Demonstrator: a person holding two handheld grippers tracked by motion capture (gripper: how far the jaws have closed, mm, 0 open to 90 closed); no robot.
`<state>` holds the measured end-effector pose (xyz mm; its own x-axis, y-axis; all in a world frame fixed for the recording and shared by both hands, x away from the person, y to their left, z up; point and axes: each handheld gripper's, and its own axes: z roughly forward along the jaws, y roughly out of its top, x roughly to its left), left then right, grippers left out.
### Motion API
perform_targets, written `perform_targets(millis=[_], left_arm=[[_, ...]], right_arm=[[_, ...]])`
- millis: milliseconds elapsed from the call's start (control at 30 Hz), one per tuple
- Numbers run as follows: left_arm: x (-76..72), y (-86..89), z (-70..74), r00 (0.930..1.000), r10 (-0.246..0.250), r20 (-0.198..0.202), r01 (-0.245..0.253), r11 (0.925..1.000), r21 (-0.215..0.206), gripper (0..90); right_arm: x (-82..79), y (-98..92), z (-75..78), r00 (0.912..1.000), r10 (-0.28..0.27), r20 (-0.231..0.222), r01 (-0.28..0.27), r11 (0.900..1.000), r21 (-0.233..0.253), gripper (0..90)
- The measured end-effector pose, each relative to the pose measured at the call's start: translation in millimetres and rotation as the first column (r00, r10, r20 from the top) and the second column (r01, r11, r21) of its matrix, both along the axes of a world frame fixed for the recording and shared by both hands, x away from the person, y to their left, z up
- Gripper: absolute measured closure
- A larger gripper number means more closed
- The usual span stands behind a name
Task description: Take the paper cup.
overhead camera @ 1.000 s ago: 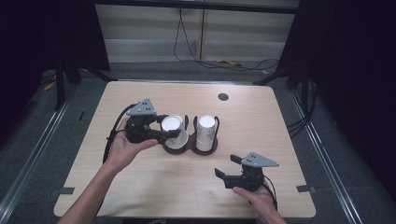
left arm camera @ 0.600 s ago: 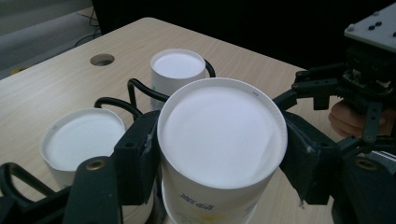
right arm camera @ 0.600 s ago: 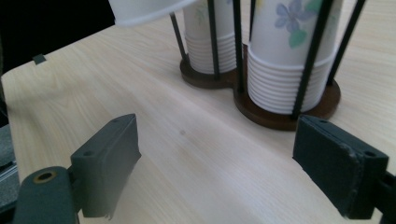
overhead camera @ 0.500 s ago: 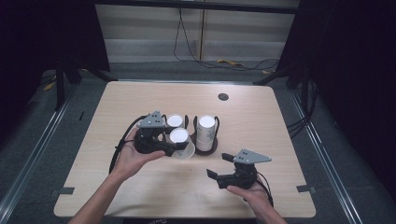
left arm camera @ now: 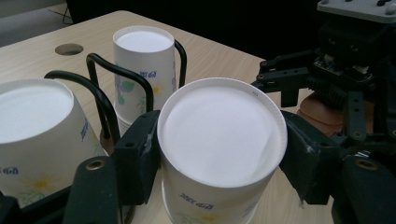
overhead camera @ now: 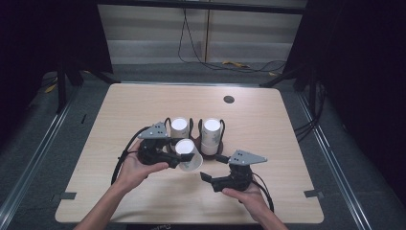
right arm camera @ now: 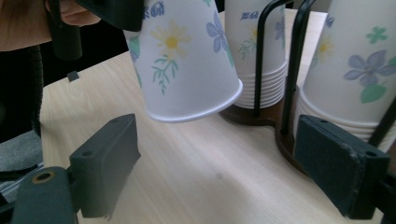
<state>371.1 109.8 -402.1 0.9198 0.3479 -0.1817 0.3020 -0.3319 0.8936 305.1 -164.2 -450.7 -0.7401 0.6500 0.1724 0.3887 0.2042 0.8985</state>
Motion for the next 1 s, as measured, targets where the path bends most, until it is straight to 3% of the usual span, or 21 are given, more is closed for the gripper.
perform_targets(millis=[167,267,467,600,700,867,1000], left_arm=[[-0.9,2.0,-9.7,0.9998,0.005,-0.020,-0.005,0.9997,-0.023,35.1],[-1.9,0.3,-17.4,0.9995,0.006,-0.032,-0.007,0.9999,-0.010,35.2],[-4.9,-0.9,-22.4,0.9986,-0.007,-0.052,0.005,0.9993,-0.037,35.3],[-6.0,-2.3,-20.6,0.9985,-0.022,-0.050,0.020,0.9988,-0.046,35.3],[-7.3,-0.6,-14.3,0.9979,-0.039,-0.052,0.035,0.9965,-0.077,35.4],[-10.8,0.5,-6.8,0.9960,-0.074,-0.051,0.068,0.9906,-0.119,35.6],[-11.9,-0.6,-6.9,0.9961,-0.072,-0.051,0.066,0.9901,-0.124,35.6]], right_arm=[[-4.1,0.0,-2.4,0.9998,0.022,0.001,-0.022,1.000,0.004,14.0],[-4.8,-0.2,-4.3,0.9984,0.055,-0.011,-0.055,0.998,0.012,14.2],[-7.3,0.2,-4.7,0.9966,0.082,0.005,-0.082,0.995,0.056,14.1],[-7.4,1.7,-5.7,0.9964,0.084,0.012,-0.085,0.995,0.054,14.0],[-6.7,2.2,-7.8,0.9960,0.089,0.012,-0.089,0.995,0.054,13.8],[-6.4,2.7,-6.3,0.9945,0.100,0.032,-0.103,0.990,0.098,13.8],[-7.1,4.0,-5.4,0.9911,0.122,0.053,-0.128,0.985,0.120,13.8]])
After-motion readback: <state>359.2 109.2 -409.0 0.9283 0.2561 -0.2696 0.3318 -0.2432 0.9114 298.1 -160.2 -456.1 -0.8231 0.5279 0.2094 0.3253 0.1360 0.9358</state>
